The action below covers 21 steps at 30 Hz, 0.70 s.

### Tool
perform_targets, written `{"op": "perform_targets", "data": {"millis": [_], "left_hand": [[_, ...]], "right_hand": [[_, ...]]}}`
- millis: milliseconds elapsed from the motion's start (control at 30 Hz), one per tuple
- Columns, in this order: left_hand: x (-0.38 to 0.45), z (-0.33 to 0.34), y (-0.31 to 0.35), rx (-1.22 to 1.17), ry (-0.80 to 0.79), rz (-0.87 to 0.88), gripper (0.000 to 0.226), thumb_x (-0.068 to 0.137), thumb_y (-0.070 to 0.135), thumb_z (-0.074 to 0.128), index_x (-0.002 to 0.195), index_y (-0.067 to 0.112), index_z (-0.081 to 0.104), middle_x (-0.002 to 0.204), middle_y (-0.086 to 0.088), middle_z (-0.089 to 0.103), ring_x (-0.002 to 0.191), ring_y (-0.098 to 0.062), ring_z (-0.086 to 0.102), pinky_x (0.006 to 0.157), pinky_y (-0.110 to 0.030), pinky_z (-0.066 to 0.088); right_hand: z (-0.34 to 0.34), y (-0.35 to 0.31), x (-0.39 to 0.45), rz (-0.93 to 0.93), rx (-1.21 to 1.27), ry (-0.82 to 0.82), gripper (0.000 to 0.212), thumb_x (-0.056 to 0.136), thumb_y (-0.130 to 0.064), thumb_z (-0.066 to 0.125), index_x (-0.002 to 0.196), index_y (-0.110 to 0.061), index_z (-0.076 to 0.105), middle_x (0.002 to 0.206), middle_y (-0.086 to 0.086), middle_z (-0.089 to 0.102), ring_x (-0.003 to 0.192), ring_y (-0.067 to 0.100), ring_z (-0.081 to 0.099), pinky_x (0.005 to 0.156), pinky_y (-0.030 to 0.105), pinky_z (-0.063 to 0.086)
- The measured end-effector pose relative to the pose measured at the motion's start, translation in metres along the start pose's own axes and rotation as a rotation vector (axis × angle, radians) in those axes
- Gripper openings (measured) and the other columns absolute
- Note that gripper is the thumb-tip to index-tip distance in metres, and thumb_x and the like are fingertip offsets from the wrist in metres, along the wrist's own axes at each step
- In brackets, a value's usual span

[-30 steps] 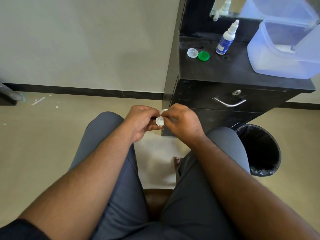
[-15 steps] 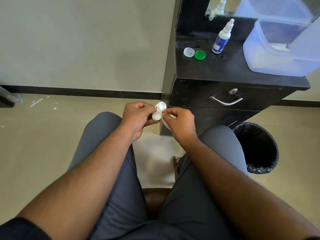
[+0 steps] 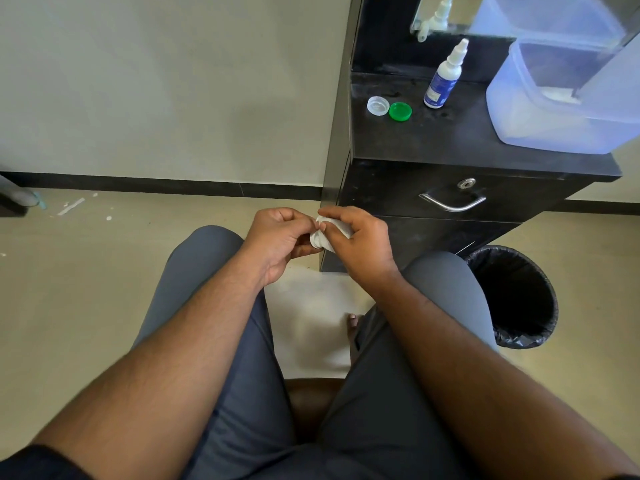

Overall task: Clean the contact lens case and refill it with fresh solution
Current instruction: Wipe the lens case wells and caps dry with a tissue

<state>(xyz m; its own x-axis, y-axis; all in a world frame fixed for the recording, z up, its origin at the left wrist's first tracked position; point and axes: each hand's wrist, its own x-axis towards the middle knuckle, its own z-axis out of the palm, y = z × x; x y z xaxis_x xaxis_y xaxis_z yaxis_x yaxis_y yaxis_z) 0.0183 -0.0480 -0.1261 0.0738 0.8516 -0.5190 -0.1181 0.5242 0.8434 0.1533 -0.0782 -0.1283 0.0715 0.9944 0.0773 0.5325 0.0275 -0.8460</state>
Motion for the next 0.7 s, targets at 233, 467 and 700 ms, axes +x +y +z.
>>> {"op": "perform_targets", "data": {"millis": [233,467,700], "left_hand": [[0.0015,-0.0033,-0.0007,0.072,-0.052,0.016,0.002,0.082,-0.005,0.067,0.083,-0.007,0.067,0.083,-0.021,0.069,0.074,-0.028,0.071,0.069,-0.04,0.061],[0.0022,-0.0046,-0.0008,0.137,-0.047,0.051,0.003,0.082,-0.007,0.066,0.083,-0.01,0.066,0.079,-0.018,0.069,0.072,-0.026,0.07,0.069,-0.04,0.061],[0.0016,-0.0041,-0.0032,0.258,-0.007,0.104,0.005,0.08,-0.008,0.065,0.078,-0.006,0.07,0.075,-0.016,0.069,0.066,-0.024,0.069,0.067,-0.037,0.061]], "right_hand": [[-0.0018,0.0052,0.0009,-0.038,-0.048,-0.017,0.023,0.087,-0.012,0.067,0.11,-0.01,0.07,0.109,0.004,0.067,0.093,0.004,0.057,0.078,0.006,0.046],[-0.0059,0.0067,0.0039,-0.251,-0.273,-0.065,0.015,0.089,-0.008,0.064,0.101,-0.006,0.072,0.101,0.007,0.062,0.089,0.015,0.057,0.076,0.023,0.051],[-0.0029,0.0094,0.0054,-0.385,-0.472,-0.133,0.012,0.088,-0.01,0.063,0.093,-0.003,0.072,0.085,0.012,0.067,0.078,0.026,0.06,0.067,0.042,0.055]]}}
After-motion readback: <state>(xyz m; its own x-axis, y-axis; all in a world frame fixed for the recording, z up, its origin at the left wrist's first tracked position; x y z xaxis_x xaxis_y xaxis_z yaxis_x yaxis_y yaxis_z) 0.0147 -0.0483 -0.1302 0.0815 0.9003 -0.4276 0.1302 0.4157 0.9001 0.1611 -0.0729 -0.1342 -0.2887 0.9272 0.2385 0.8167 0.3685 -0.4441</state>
